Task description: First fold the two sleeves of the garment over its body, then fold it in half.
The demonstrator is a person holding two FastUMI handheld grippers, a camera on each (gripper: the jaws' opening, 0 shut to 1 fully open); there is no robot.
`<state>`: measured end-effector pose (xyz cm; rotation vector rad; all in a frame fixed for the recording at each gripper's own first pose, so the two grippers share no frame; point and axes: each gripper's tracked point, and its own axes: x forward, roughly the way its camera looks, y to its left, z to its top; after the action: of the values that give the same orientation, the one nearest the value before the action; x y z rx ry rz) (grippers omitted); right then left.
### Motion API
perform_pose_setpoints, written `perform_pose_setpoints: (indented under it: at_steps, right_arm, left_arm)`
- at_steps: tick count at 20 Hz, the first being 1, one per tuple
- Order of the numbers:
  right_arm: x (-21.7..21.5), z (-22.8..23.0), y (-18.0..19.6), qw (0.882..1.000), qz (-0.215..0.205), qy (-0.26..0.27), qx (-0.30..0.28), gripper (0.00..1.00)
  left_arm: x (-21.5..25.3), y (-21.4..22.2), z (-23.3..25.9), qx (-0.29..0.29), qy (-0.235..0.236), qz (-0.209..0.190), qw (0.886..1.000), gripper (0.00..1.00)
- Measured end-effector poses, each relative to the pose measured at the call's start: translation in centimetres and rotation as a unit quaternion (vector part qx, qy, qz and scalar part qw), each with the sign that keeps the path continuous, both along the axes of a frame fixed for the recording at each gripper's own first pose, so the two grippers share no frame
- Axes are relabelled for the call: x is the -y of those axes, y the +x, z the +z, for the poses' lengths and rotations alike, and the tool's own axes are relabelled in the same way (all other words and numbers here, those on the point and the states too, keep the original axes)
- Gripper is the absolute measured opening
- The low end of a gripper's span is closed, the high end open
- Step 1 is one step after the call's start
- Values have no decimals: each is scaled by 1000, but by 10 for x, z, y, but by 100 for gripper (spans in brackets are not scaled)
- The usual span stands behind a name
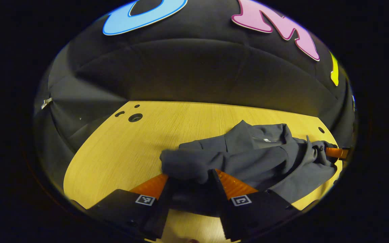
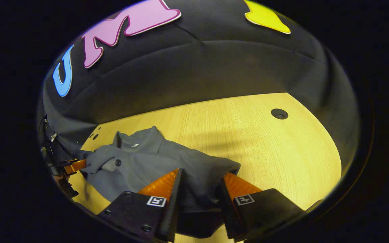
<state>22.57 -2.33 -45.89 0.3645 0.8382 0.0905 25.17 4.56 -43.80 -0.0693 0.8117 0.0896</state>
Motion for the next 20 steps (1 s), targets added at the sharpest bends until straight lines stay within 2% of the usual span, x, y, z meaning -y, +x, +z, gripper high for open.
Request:
perform_pose_setpoints:
  at_steps: [1,3,5,7,8,9,10,13,14,15,20]
  right_arm:
    - [1,5,-4,1000,0,2,2,62]
    - [3,15,-14,1000,2,1,5,68]
    - [4,26,-24,1000,4,1,8,74]
    - [5,36,-36,1000,5,3,8,78]
    - [6,41,-41,1000,5,3,10,66]
    - [7,49,-45,1000,4,4,15,66]
    - [6,59,-49,1000,3,7,21,79]
    - [3,88,-63,999,4,15,37,80]
    - [2,97,-69,999,6,15,41,70]
    - [2,105,-73,999,7,16,46,84]
    - [-4,149,-100,997,14,31,68,84]
  left_arm:
    - [2,-2,6,5,-2,-3,1000,72]
    - [4,-8,15,13,-6,-9,1000,86]
    - [11,-19,22,14,-10,-20,1000,90]
    - [20,-29,28,15,-15,-29,999,90]
    - [24,-34,34,17,-19,-31,999,89]
    - [30,-39,40,20,-23,-35,999,90]
    - [34,-45,45,22,-25,-37,999,89]
    - [41,-60,66,34,-29,-45,998,89]
    - [44,-64,75,39,-31,-49,998,89]
    - [46,-69,85,46,-30,-54,997,89]
    - [52,-95,129,78,-22,-81,993,89]
